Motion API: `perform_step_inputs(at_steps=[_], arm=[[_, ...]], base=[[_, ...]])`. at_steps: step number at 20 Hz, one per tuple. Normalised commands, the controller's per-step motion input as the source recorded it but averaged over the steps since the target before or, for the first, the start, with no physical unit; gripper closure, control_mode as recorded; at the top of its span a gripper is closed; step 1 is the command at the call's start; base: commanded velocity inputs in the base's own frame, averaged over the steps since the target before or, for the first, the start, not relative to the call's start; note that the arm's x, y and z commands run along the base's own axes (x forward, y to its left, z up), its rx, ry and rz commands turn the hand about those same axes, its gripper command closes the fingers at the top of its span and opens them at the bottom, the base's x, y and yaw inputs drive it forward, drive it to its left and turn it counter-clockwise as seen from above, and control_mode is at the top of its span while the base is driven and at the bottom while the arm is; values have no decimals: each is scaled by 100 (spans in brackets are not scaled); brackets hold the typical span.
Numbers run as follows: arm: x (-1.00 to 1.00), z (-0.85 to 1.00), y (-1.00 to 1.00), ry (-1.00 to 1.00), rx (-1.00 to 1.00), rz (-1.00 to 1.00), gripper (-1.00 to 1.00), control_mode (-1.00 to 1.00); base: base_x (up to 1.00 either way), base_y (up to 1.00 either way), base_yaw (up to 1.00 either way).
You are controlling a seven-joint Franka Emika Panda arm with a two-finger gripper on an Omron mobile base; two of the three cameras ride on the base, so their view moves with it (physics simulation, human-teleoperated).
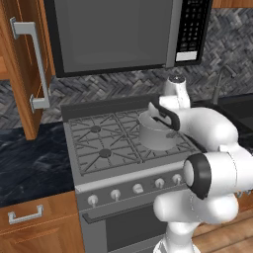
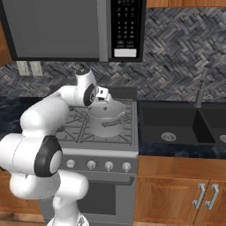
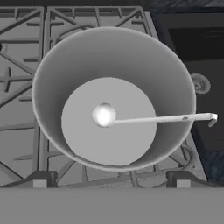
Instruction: Open the cabinet and move the ladle to the pot. Then close the cabinet.
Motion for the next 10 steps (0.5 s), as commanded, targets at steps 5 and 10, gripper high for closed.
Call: perform_step_inputs(at_steps=[5,10], arm=[[-79,66,-13,-9,3,0,-100,-100],[-80,77,-3,-12,2,0,-100,-100]], base=[[0,0,0],[0,0,0]])
